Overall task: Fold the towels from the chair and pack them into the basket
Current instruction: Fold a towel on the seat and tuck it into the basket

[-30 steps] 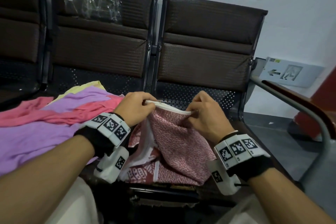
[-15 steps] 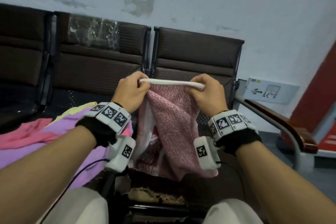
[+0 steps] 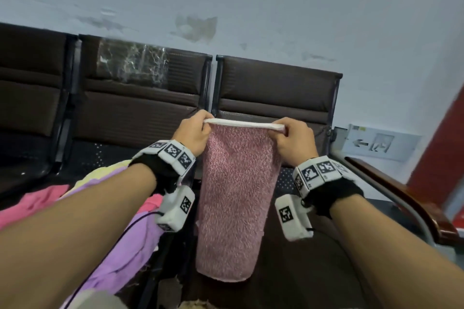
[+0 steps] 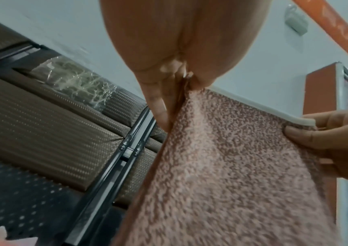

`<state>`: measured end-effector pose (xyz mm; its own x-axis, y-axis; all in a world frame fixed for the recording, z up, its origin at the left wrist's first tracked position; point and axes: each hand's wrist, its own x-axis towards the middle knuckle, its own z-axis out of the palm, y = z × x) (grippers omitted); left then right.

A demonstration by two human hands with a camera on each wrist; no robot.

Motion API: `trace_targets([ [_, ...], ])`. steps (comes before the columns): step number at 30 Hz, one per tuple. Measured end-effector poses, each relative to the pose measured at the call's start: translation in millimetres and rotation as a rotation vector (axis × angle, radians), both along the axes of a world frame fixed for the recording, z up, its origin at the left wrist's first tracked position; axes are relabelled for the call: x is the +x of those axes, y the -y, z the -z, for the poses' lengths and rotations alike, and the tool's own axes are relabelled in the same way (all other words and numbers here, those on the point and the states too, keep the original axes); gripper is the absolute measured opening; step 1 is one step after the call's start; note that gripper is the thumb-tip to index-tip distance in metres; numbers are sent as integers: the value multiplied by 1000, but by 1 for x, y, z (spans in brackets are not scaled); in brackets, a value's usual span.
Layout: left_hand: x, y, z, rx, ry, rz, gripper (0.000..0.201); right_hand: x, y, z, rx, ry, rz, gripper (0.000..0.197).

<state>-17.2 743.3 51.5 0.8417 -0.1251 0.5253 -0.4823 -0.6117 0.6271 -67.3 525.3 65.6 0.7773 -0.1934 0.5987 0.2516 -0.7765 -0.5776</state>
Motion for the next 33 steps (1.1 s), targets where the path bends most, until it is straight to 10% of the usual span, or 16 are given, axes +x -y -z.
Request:
trace_targets([
  [7,-12,19,2,-301,104,142,26,-23,9,18,154,160,-168,9],
  [16,-112,24,133,-319,-204,202,23,-121,15,159,309,-132,-51,9],
  [25,-149,25,202,-245,-439,274,10,-150,19,208,216,-376,47,12],
  [33,-102,24,208,-191,-602,335,55,-95,30,209,239,-504,116,21],
])
